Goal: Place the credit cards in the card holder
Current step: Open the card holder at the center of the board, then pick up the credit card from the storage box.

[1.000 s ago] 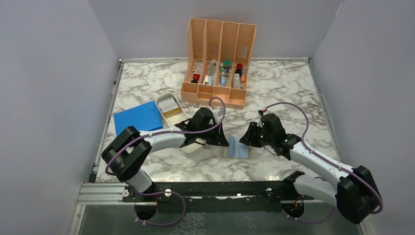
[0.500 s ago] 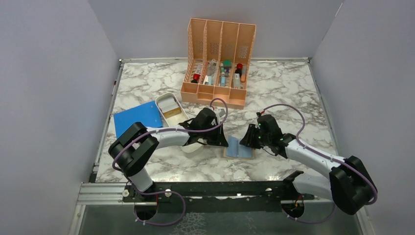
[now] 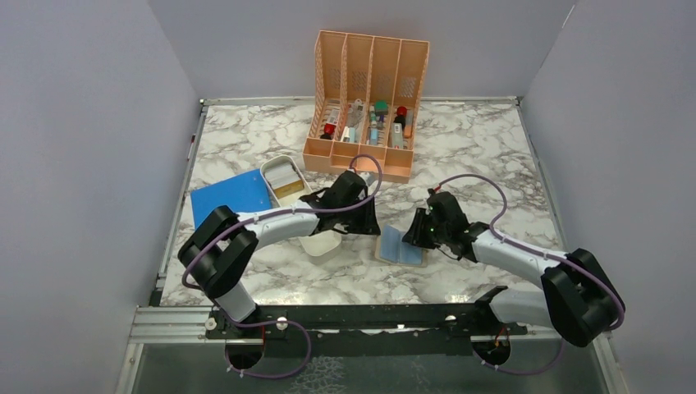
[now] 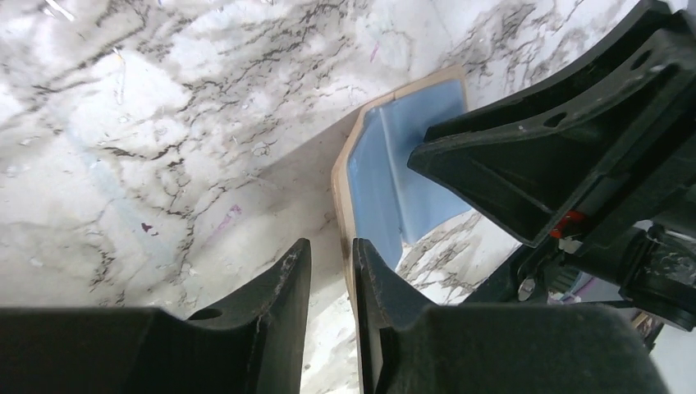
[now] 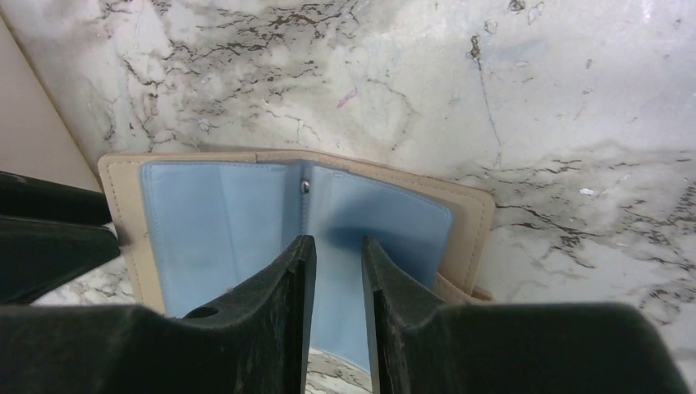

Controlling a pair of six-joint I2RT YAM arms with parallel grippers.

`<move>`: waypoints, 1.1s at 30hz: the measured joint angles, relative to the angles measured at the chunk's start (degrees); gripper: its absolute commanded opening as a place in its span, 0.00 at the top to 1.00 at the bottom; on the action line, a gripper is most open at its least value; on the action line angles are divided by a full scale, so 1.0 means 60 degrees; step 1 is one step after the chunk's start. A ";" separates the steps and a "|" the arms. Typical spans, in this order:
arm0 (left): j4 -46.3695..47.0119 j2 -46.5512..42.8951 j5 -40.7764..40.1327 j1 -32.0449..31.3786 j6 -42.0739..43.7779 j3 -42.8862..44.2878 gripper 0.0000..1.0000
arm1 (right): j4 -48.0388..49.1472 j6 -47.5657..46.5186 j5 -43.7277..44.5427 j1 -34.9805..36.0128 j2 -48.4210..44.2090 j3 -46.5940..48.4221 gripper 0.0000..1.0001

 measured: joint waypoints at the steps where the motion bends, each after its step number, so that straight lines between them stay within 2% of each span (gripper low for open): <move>1: -0.0178 -0.0076 -0.0106 0.0015 0.0029 0.0106 0.71 | -0.0062 -0.0036 0.0033 0.0000 -0.0055 0.0000 0.67; 7: -0.1045 -0.0718 -0.0794 0.0153 0.0419 0.0739 0.71 | -0.0270 -0.0153 0.0055 0.0000 -0.0703 0.0000 0.67; 12: -0.1985 -0.1275 -0.1723 0.0412 0.1326 0.1526 0.66 | -0.0270 -0.0270 -0.0168 0.0000 -0.1096 0.0000 0.66; 14: -0.2175 -0.1599 -0.2098 0.0543 0.2197 0.1705 0.62 | -0.0273 -0.0324 -0.0321 0.0000 -0.1158 0.0004 0.66; 17: -0.2255 -0.2157 -0.2696 0.0674 0.3778 0.1668 0.43 | -0.0364 -0.0375 -0.0535 0.0000 -0.1322 0.0015 0.65; 18: -0.2266 -0.2320 -0.2841 0.0696 0.4251 0.1639 0.41 | -0.0397 -0.0393 -0.0586 0.0000 -0.1413 0.0018 0.65; 21: -0.2637 -0.2488 -0.2932 0.0951 0.5501 0.1778 0.39 | -0.0514 -0.0419 -0.0765 0.0000 -0.1727 0.0095 0.64; 24: -0.3042 -0.2197 -0.2721 0.1778 0.6637 0.2127 0.33 | -0.0627 -0.0506 -0.0936 0.0000 -0.1971 0.0222 0.65; 33: -0.3300 -0.1905 -0.3202 0.3206 0.9806 0.1887 0.28 | -0.1290 -0.0892 -0.1177 0.0000 -0.2514 0.0466 0.65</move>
